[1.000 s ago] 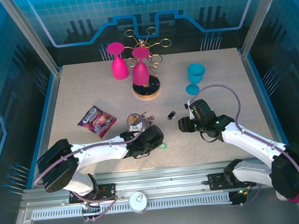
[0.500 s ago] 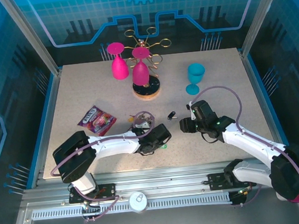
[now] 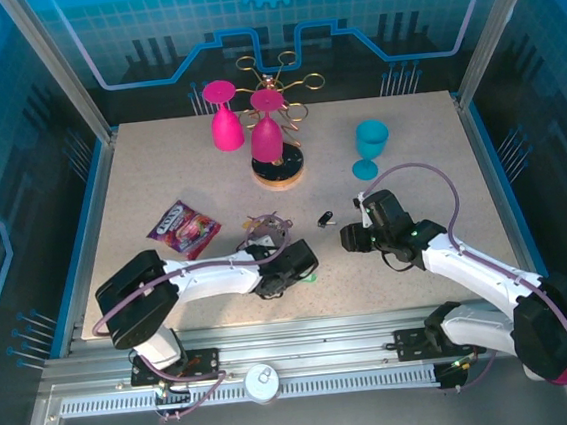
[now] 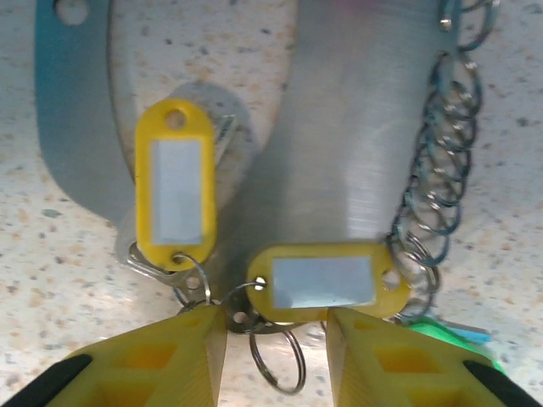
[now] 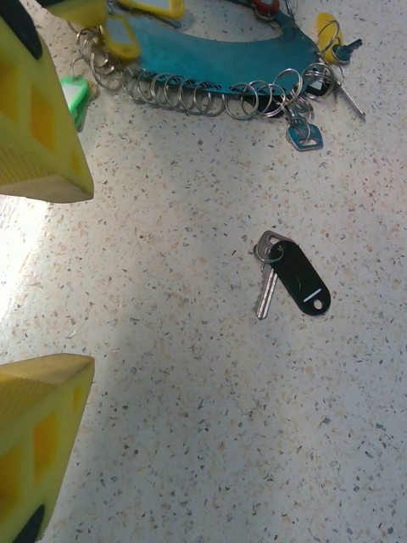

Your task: Put the keys on the keyring

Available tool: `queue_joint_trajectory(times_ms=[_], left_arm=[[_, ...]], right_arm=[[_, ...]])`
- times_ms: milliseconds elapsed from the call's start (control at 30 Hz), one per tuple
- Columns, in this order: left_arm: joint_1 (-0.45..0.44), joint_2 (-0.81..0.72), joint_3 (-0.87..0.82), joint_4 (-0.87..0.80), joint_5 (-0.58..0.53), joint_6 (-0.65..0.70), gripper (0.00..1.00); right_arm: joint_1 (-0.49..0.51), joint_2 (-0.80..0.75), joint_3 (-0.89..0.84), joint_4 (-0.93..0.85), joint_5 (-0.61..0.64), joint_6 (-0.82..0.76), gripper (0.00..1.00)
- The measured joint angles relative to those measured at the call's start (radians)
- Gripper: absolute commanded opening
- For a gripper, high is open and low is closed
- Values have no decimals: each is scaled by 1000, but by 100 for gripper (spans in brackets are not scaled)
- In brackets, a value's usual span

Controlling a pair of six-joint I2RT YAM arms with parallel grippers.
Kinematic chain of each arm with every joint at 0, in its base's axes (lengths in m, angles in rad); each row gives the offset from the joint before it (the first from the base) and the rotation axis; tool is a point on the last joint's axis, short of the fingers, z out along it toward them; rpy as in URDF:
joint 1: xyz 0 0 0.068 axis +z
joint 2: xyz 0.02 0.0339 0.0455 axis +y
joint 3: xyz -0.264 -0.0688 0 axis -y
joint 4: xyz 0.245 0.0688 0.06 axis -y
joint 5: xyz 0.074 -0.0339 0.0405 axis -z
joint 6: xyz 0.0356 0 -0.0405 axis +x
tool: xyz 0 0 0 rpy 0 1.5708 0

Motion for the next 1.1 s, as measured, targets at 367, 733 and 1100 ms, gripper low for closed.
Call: queue_joint_trajectory(times_ms=[367, 733, 1100], left_arm=[[24, -143, -103, 2, -6, 48, 26], [132, -500, -225, 32, -36, 118, 32], [216, -718, -302, 14, -69, 119, 35]], right_arm=[[12, 11, 3, 0, -80, -72, 48], [222, 196, 146, 8, -183, -376, 26], [390, 517, 362, -7, -186, -544, 20]])
